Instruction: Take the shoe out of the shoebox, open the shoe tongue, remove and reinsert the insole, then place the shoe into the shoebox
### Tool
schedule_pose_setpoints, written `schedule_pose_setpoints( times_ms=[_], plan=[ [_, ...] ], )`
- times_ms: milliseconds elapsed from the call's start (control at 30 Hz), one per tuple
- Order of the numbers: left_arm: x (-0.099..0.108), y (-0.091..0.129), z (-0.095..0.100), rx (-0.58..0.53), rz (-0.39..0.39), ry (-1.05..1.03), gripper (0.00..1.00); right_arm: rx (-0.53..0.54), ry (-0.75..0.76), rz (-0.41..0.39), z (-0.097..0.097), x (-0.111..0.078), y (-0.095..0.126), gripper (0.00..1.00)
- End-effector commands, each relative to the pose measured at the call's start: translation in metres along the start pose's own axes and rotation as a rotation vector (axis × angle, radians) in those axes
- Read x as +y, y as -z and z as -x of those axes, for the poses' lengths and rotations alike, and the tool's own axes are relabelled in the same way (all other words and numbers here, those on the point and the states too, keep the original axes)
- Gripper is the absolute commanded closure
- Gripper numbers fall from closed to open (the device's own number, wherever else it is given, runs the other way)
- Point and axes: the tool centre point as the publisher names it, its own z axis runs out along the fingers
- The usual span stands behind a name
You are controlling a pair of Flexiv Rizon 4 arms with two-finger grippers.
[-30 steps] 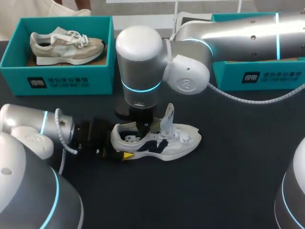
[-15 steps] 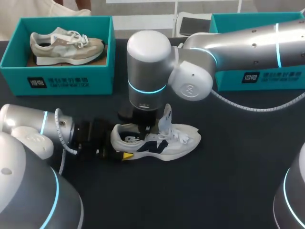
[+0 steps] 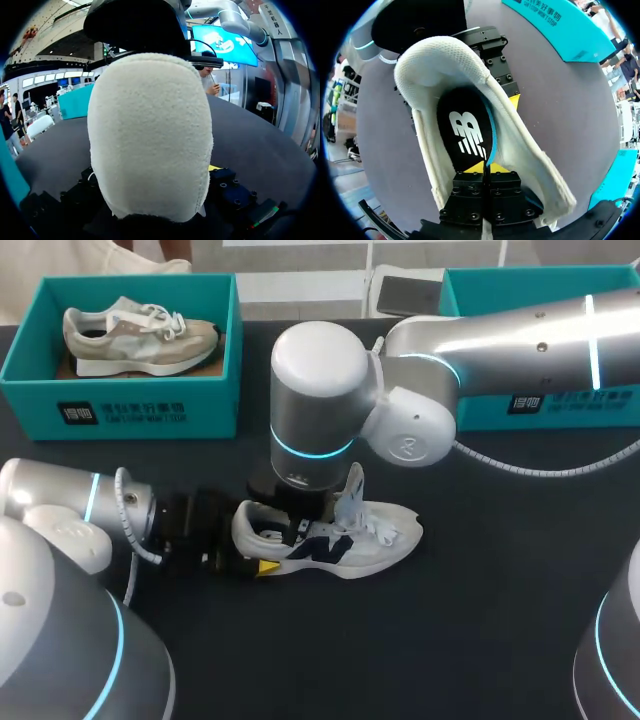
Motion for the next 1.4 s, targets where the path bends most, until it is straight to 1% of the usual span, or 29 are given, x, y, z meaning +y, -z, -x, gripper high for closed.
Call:
schedule_pose_setpoints(
  times_ms=[33, 100, 200, 267, 400, 467, 500, 600, 933, 1000, 1167, 1267, 1400],
  plan=[
    [0.002, -0.003, 0.000, -0.002, 0.001, 0.001, 1.00, -0.064, -0.005, 0.001, -0.001, -0.015, 0.030, 1.00],
    [0.002, -0.003, 0.000, -0.002, 0.001, 0.001, 1.00, -0.064, -0.003, -0.008, 0.003, -0.016, 0.035, 1.00],
    [0.002, -0.003, 0.000, -0.002, 0.001, 0.001, 1.00, -0.055, 0.003, 0.002, 0.007, -0.015, 0.043, 1.00],
    [0.002, -0.003, 0.000, -0.002, 0.001, 0.001, 1.00, -0.042, -0.018, 0.095, 0.009, -0.015, 0.047, 1.00],
    [0.002, -0.003, 0.000, -0.002, 0.001, 0.001, 1.00, -0.008, -0.008, 0.117, 0.014, -0.013, 0.059, 1.00],
    [0.002, -0.003, 0.000, -0.002, 0.001, 0.001, 1.00, 0.000, 0.001, 0.154, 0.015, -0.011, 0.063, 1.00],
    [0.002, -0.003, 0.000, -0.002, 0.001, 0.001, 1.00, 0.009, 0.003, 0.159, 0.016, -0.011, 0.064, 1.00],
    [0.002, -0.003, 0.000, -0.002, 0.001, 0.001, 1.00, 0.010, 0.007, 0.152, 0.019, -0.010, 0.068, 1.00],
    [0.002, -0.003, 0.000, -0.002, 0.001, 0.001, 1.00, 0.014, 0.003, 0.128, 0.027, -0.019, 0.076, 1.00],
    [0.002, -0.003, 0.000, -0.002, 0.001, 0.001, 1.00, 0.023, 0.012, 0.134, 0.028, -0.018, 0.077, 1.00],
    [0.002, -0.003, 0.000, -0.002, 0.001, 0.001, 1.00, 0.075, 0.051, 0.203, 0.027, -0.008, 0.076, 1.00],
    [0.002, -0.003, 0.000, -0.002, 0.001, 0.001, 1.00, 0.104, 0.074, 0.282, 0.025, 0.001, 0.076, 1.00],
    [0.002, -0.003, 0.000, -0.002, 0.001, 0.001, 1.00, 0.163, 0.114, 0.342, 0.023, 0.014, 0.076, 1.00]
  ],
)
